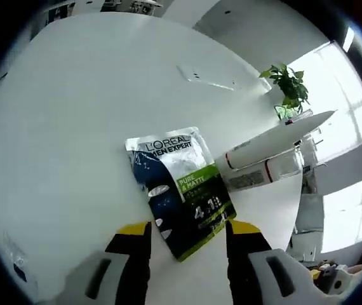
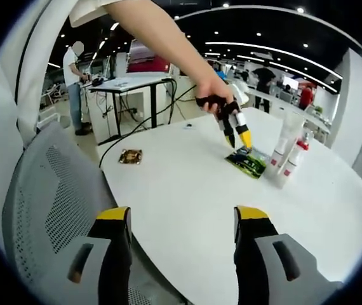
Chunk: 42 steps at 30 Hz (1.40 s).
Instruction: Arrange the skincare products in the storage area until every visible bottle or jar stands upright without overlapping.
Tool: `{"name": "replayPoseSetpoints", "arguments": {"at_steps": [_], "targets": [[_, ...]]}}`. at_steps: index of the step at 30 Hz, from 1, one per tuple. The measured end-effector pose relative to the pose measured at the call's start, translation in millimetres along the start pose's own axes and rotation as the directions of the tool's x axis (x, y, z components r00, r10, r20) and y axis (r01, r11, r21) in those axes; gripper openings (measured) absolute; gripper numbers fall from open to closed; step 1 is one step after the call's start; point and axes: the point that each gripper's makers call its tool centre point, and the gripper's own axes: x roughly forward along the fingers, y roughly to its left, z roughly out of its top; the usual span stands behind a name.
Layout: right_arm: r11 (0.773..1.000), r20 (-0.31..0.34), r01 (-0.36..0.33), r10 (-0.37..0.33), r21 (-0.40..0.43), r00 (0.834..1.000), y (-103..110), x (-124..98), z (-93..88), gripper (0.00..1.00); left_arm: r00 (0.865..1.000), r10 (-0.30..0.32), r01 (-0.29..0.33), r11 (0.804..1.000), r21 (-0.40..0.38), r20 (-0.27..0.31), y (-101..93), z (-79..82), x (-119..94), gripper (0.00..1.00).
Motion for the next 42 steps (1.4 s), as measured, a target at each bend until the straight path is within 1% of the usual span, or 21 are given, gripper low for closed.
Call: {"name": "replayPoseSetpoints", "arguments": {"at_steps": [3, 6, 8, 11, 12, 14, 15, 17, 19, 21, 22, 23, 26, 27, 29, 31, 33, 37, 38, 39, 42], "targets": [[1.000, 0.002, -0.007, 0.007, -0.006, 1.000, 1.9, -0.1, 0.7, 0.61, 1.000, -0.011, 0.011, 1.000, 0.001, 0.011, -1.7, -8.6, -7.5, 0.49], [1.000, 0.003, -0.015, 0.015, -0.018, 1.000, 4.2, -0.3, 1.2, 0.61, 0.999, -0.034, 0.034, 0.999, 0.005, 0.035, -6.6, -24.9, -19.6, 0.48], [1.000, 0.010, -0.018, 0.018, -0.019, 1.000, 4.8, -0.8, 2.4, 0.60, 0.998, -0.047, 0.047, 0.999, 0.010, 0.050, -12.5, -39.9, -29.4, 0.47], [0.999, 0.012, -0.020, 0.020, -0.027, 1.000, 5.2, -1.3, 3.0, 0.60, 0.994, -0.056, 0.052, 0.998, 0.045, 0.094, -19.3, -60.2, -43.4, 0.48], [0.999, 0.015, -0.019, 0.019, -0.029, 1.000, 5.3, -1.6, 3.7, 0.59, 0.993, -0.045, 0.039, 0.998, 0.056, 0.108, -20.7, -70.3, -48.4, 0.48], [0.999, 0.019, -0.019, 0.020, -0.030, 1.000, 5.5, -1.9, 4.7, 0.59, 0.989, -0.036, 0.026, 0.997, 0.075, 0.141, -20.7, -82.1, -52.8, 0.48], [0.999, 0.021, -0.019, 0.020, -0.034, 1.000, 5.7, -2.2, 5.0, 0.59, 0.991, -0.039, 0.029, 0.997, 0.078, 0.129, -23.2, -97.7, -55.5, 0.48], [0.999, 0.023, -0.019, 0.020, -0.042, 1.000, 6.4, -2.6, 5.3, 0.59, 0.991, -0.022, 0.010, 0.996, 0.090, 0.129, -22.3, -118.6, -59.6, 0.49], [0.998, 0.025, -0.020, 0.022, -0.051, 0.999, 7.6, -2.8, 5.6, 0.59, 0.989, -0.003, -0.012, 0.995, 0.100, 0.149, -18.4, -133.4, -63.4, 0.54], [0.998, 0.027, -0.016, 0.018, -0.062, 0.999, 7.9, -3.3, 6.0, 0.59, 0.990, 0.005, -0.020, 0.995, 0.101, 0.139, -14.4, -147.8, -66.1, 0.62], [0.998, 0.027, -0.015, 0.016, -0.065, 0.999, 7.9, -3.5, 5.9, 0.59, 0.991, 0.010, -0.024, 0.994, 0.103, 0.137, -13.5, -151.0, -67.1, 0.63], [0.998, 0.026, -0.012, 0.014, -0.068, 1.000, 7.7, -3.6, 5.8, 0.58, 0.991, 0.031, -0.046, 0.993, 0.111, 0.133, -9.4, -159.2, -70.2, 0.63], [0.997, 0.029, -0.005, 0.007, -0.076, 1.000, 6.8, -4.3, 6.1, 0.58, 0.989, 0.080, -0.098, 0.986, 0.135, 0.128, 0.0, -176.4, -74.6, 0.65], [0.997, 0.029, -0.003, 0.005, -0.078, 1.000, 6.6, -4.5, 6.1, 0.58, 0.987, 0.109, -0.126, 0.982, 0.143, 0.118, 4.6, -184.6, -75.1, 0.67], [0.996, 0.028, 0.002, 0.000, -0.086, 1.000, 6.2, -4.8, 6.0, 0.58, 0.980, 0.158, -0.177, 0.970, 0.168, 0.117, 11.9, -193.2, -76.7, 0.72], [0.995, 0.031, 0.004, -0.001, -0.097, 1.000, 7.0, -5.5, 6.9, 0.57, 0.971, 0.204, -0.226, 0.951, 0.210, 0.122, 19.1, -204.9, -79.3, 0.74], [0.994, 0.025, 0.001, 0.002, -0.107, 1.000, 8.5, -5.0, 6.0, 0.57, 0.965, 0.236, -0.258, 0.939, 0.229, 0.119, 23.5, -216.4, -82.1, 0.74], [0.992, 0.017, -0.013, 0.015, -0.122, 1.000, 12.5, -4.0, 4.8, 0.57, 0.951, 0.282, -0.306, 0.920, 0.243, 0.128, 31.6, -233.0, -88.6, 0.76], [0.992, 0.014, -0.017, 0.019, -0.123, 1.000, 13.4, -3.8, 4.6, 0.57, 0.943, 0.306, -0.330, 0.911, 0.247, 0.130, 36.1, -238.5, -91.8, 0.76], [0.992, 0.013, -0.020, 0.022, -0.124, 1.000, 14.2, -3.7, 4.6, 0.57, 0.940, 0.315, -0.339, 0.905, 0.255, 0.131, 39.6, -241.5, -93.2, 0.76], [0.993, 0.022, -0.019, 0.022, -0.115, 1.000, 13.6, -4.4, 6.5, 0.56, 0.922, 0.368, -0.387, 0.879, 0.279, 0.120, 52.8, -254.7, -99.7, 0.75]]}}
